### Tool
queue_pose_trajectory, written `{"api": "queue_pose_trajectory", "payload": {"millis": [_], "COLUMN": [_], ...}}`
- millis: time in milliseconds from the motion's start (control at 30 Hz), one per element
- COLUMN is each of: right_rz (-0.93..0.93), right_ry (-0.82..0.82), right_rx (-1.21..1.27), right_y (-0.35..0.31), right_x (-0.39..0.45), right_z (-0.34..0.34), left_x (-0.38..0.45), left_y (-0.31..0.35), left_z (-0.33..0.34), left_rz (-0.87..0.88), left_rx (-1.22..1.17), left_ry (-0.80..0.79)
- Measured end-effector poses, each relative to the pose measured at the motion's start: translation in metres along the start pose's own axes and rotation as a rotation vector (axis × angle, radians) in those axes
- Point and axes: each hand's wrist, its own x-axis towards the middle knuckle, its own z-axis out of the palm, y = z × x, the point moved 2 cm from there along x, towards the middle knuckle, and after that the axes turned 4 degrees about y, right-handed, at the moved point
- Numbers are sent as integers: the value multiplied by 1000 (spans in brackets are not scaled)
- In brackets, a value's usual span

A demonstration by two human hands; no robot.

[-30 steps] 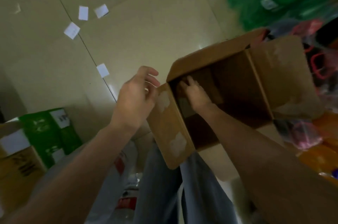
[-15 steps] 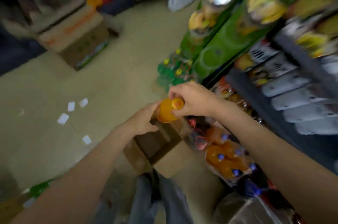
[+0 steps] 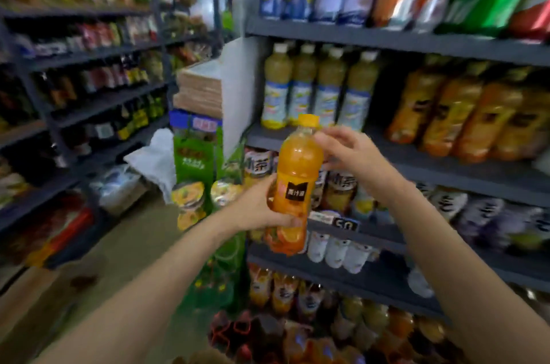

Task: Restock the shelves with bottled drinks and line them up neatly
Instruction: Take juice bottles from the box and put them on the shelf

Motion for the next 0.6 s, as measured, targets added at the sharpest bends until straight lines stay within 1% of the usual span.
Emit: {"api": "queue_pose_trajectory", "payload": {"millis": [67, 133, 200, 300, 367, 433, 500, 600], "right_rz": [72, 42, 16, -19, -84, -110, -83, 33], "right_ry": [-39, -33, 72, 284, 398, 508, 608, 702], "right_rx": [-94, -196, -266, -366, -472, -552, -607, -642], "right_y": [17, 30, 40, 44, 42, 41, 46, 64], "right_x": [-10, -20, -23, -24, -21, -16, -10, 0], "right_z": [-38, -72, -111, -183, -227, -264, -294, -328], "left_x": [31, 65, 98, 143, 170, 193, 213, 239], "left_y": [28, 59, 89, 132, 158, 175, 183, 178], "left_z": [26, 56, 90, 143, 174, 199, 213, 218], "left_rz": [71, 156, 221, 304, 340, 362, 354, 274], "left_rx": [2, 56, 114, 133, 94, 75, 135, 236], "left_ry": [-43, -96, -127, -134, -98, -48, 6, 99]}}
